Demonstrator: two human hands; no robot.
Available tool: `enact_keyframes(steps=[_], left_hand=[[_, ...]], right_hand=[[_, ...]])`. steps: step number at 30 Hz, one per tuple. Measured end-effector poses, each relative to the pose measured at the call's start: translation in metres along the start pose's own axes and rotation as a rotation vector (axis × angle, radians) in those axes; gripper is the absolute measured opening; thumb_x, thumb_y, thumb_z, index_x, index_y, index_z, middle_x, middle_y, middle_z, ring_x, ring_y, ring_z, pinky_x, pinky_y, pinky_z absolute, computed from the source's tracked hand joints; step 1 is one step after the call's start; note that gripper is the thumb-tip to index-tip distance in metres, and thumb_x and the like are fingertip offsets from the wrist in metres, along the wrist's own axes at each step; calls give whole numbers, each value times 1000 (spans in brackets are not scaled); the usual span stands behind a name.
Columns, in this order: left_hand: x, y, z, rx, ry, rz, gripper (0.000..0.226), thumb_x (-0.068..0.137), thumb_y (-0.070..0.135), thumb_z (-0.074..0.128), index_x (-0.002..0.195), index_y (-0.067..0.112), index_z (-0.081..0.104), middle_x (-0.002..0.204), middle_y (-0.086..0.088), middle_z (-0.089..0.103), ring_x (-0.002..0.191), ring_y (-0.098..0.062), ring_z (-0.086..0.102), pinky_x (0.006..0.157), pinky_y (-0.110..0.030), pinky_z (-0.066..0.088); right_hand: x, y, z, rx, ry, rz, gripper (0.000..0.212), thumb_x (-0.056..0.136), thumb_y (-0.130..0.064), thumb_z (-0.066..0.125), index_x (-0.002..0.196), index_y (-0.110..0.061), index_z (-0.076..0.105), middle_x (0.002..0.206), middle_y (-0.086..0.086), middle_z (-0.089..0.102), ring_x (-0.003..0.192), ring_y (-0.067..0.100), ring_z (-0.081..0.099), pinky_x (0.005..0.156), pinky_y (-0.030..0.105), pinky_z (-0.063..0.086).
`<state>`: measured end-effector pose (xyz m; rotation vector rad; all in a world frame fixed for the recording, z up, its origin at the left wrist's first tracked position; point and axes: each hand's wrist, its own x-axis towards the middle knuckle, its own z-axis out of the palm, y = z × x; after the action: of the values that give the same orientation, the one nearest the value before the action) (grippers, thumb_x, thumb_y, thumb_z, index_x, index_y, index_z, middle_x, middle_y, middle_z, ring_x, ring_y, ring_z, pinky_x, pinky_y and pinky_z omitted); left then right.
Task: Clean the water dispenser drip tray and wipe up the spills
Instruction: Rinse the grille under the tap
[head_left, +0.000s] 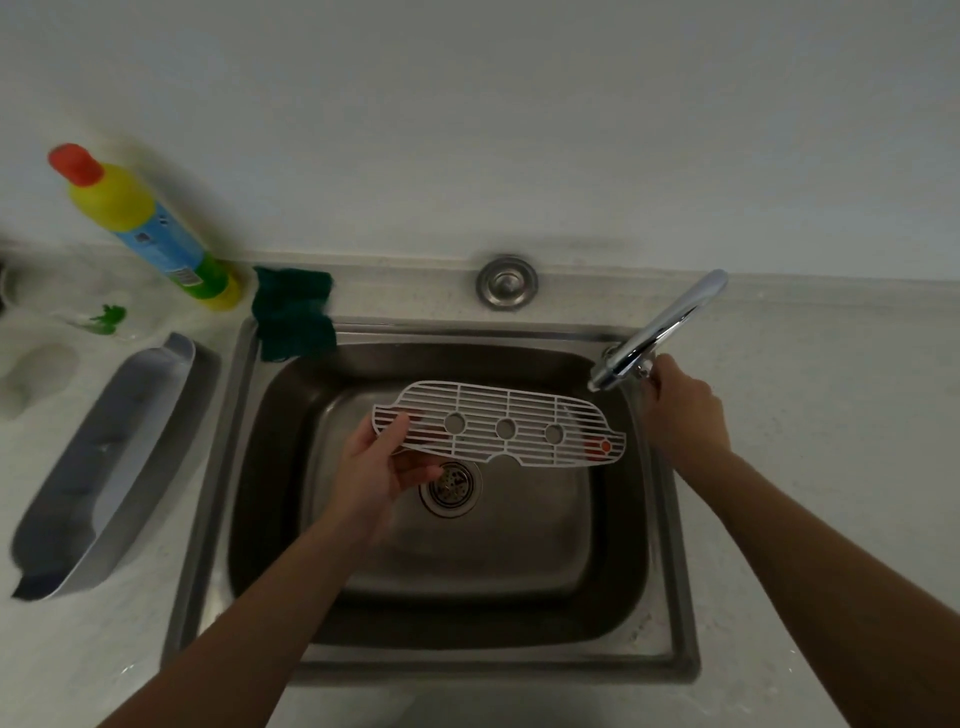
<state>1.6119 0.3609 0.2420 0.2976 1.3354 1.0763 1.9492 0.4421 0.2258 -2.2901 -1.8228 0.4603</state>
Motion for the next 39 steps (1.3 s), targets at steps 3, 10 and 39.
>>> enact_keyframes(steps=[3,10,39], left_hand=[[2,-2,0,-29,3,-2,24,107,18,48,119,9,67,103,-15,80,84,-29,78,63,-35,64],[1,-6,3,-32,-5,-3,25,108,17,48,125,7,64,106,-15,79,83,-27,77,58,-30,63],[6,-3,1,257,-474,-120,53,89,8,51,140,19,54,130,-17,67,108,-30,68,85,-43,60]], right_hand=[[-6,-3,0,59,-66,29,14,106,-30,51,110,-17,53,74,-1,59,59,10,54,51,24,36],[-56,-20,-17,601,-125,271,16,105,-38,48,113,-27,56,81,3,67,67,18,67,55,31,53],[-83,-15,-38,988,-20,422,8,102,-31,58,104,-24,52,108,13,68,85,20,77,65,26,61]])
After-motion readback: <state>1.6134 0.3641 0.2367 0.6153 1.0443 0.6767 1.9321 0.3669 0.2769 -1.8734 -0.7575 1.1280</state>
